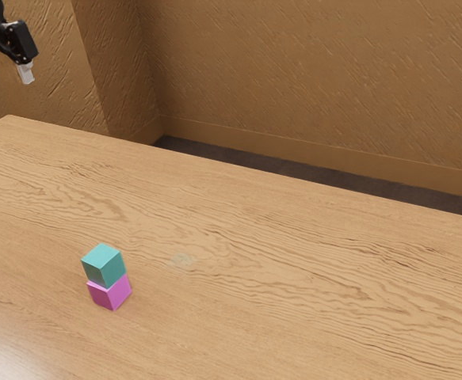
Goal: Pick up the blue block with one arm, and put the blue block on the table with one arm
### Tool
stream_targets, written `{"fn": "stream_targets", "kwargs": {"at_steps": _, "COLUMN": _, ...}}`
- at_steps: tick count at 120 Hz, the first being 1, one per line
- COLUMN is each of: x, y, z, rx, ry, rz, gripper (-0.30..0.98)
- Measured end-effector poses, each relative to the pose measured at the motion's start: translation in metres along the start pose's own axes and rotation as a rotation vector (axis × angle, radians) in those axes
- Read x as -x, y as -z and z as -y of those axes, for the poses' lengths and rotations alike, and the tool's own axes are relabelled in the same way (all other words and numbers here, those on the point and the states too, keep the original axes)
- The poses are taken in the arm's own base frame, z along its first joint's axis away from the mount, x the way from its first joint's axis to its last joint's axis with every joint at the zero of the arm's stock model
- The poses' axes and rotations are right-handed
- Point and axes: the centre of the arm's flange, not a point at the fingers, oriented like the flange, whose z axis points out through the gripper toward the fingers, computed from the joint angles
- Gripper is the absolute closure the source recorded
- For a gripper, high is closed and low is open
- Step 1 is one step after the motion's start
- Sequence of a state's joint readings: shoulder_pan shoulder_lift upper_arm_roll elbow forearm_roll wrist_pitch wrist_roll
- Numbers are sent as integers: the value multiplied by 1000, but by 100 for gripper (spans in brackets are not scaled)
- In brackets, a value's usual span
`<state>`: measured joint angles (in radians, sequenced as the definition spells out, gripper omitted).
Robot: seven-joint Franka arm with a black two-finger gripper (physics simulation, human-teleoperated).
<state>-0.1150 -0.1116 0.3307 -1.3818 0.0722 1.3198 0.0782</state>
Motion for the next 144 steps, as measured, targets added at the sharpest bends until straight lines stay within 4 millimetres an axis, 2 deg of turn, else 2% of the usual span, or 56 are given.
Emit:
{"fn": "stream_targets", "kwargs": {"at_steps": 8, "x": -7, "y": -6, "z": -6, "rx": 6, "ry": -11, "rz": 3, "gripper": 0}}
{"fn": "stream_targets", "kwargs": {"at_steps": 28, "x": -7, "y": -16, "z": 9, "rx": 6, "ry": 20, "rz": 26, "gripper": 0}}
{"fn": "stream_targets", "kwargs": {"at_steps": 39, "x": 20, "y": -23, "z": 15, "rx": 22, "ry": 26, "rz": 57, "gripper": 0}}
{"fn": "stream_targets", "kwargs": {"at_steps": 64, "x": 69, "y": -89, "z": -13, "rx": 10, "ry": -26, "rz": 129, "gripper": 0}}
{"fn": "stream_targets", "kwargs": {"at_steps": 78, "x": 67, "y": -106, "z": -22, "rx": 1, "ry": -37, "rz": 119, "gripper": 0}}
{"fn": "stream_targets", "kwargs": {"at_steps": 84, "x": 68, "y": -119, "z": -23, "rx": 1, "ry": -38, "rz": 128, "gripper": 0}}
{"fn": "stream_targets", "kwargs": {"at_steps": 107, "x": 78, "y": -196, "z": -22, "rx": 4, "ry": -30, "rz": 164, "gripper": 0}}
{"fn": "stream_targets", "kwargs": {"at_steps": 122, "x": 82, "y": -216, "z": -10, "rx": -9, "ry": -9, "rz": 146, "gripper": 0}}
{"fn": "stream_targets", "kwargs": {"at_steps": 144, "x": 90, "y": -261, "z": -12, "rx": -26, "ry": -35, "rz": 155, "gripper": 0}}
